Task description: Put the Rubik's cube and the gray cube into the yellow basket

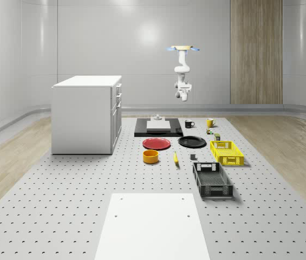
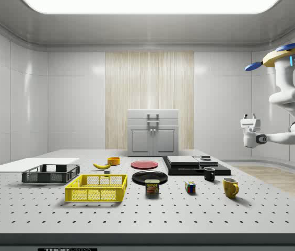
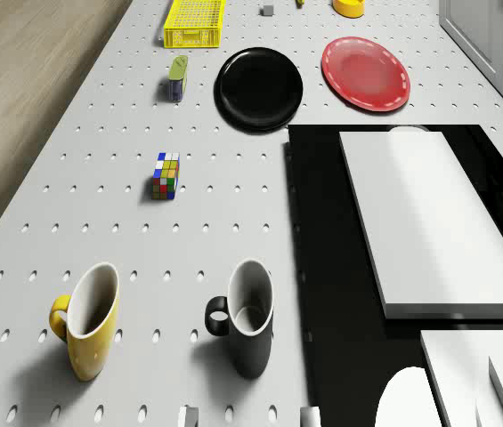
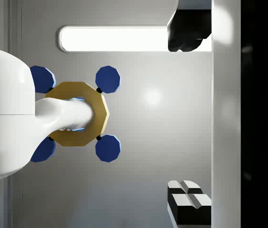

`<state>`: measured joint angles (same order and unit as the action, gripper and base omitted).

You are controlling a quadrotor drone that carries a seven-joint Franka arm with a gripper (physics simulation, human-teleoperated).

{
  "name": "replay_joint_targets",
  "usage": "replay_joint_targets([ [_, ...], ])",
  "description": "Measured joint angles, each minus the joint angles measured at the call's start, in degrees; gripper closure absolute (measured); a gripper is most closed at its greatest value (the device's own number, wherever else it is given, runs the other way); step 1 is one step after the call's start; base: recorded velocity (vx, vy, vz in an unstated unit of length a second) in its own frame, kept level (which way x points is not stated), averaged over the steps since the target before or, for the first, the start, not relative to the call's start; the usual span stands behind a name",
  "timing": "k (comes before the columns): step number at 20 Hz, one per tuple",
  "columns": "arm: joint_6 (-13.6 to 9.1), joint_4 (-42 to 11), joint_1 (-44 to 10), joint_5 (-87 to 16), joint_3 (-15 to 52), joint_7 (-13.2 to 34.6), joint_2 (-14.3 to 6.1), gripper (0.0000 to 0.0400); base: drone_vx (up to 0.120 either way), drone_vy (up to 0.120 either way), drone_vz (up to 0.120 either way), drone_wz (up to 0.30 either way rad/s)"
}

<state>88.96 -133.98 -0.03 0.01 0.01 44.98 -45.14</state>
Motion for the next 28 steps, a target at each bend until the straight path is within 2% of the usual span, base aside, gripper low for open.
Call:
replay_joint_targets([
  [4,-3.9,4.8,-0.1,0.0,0.1,-0.1,0.7,0.0000,0.000,0.070,0.000,0.000],
  [8,-7.1,9.7,-0.2,0.1,0.1,-0.1,2.3,0.0000,0.120,0.120,0.000,0.000],
  [12,-9.3,13.5,-0.3,0.1,0.1,-0.1,3.7,0.0000,0.120,0.120,0.000,0.000],
  [18,-10.7,16.2,-0.3,0.1,0.2,-0.2,4.7,0.0000,0.120,0.120,0.000,0.000],
  [28,-10.9,16.9,-0.4,0.1,0.2,-0.2,4.8,0.0000,0.120,0.120,0.000,0.000],
])
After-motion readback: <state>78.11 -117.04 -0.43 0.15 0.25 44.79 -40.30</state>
